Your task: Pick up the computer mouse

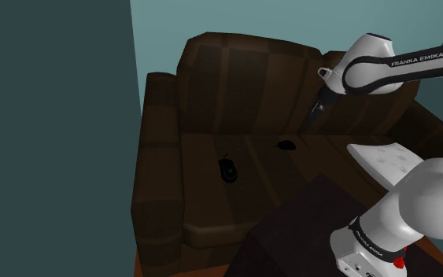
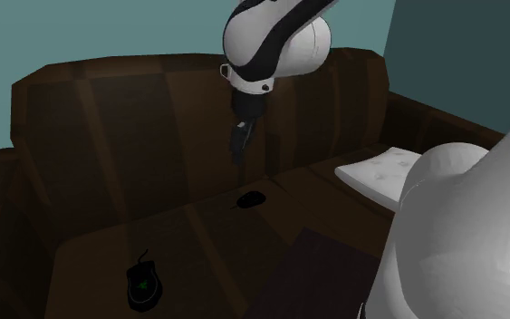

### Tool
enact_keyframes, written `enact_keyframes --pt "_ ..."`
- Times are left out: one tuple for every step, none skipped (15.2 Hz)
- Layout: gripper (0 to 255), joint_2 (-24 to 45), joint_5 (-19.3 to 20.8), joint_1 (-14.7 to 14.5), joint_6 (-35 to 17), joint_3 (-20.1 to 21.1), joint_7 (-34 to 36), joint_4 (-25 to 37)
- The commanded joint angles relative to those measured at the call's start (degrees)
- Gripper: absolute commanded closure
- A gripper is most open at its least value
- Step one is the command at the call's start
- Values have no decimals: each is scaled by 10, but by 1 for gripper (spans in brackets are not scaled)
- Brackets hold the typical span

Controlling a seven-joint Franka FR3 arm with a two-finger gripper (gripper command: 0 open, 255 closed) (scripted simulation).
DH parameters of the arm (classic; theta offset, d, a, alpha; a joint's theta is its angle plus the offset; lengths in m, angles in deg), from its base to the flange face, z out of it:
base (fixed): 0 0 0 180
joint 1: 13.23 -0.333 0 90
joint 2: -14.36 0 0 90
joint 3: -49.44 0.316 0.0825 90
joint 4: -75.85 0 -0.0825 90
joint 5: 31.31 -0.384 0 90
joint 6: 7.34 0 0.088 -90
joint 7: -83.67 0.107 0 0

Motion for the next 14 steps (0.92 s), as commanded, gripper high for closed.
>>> enact_keyframes --pt "0 50 -2 -11 -43 -29 -43 6" --pt "0 73 -6 -18 -63 -43 -65 10" --pt "0 97 -13 -26 -81 -57 -89 14" --pt "0 122 -23 -34 -100 -72 -114 20" --pt "0 149 -36 -45 -118 -87 -141 26" --pt "0 176 -54 -56 -135 -102 -172 33" --pt "0 204 -78 -68 -152 -117 -206 42" --pt "0 233 -108 -80 -167 -131 -244 51" --pt "0 264 -145 -92 -180 -142 -288 62" --pt "0 296 -189 -101 -191 -150 -335 74" --pt "0 328 -237 -102 -200 -149 -386 88" --pt "0 360 -284 -95 -206 -140 -435 103" --pt "0 391 -326 -81 -211 -125 -480 119" --pt "0 419 -361 -64 -214 -107 -521 137"
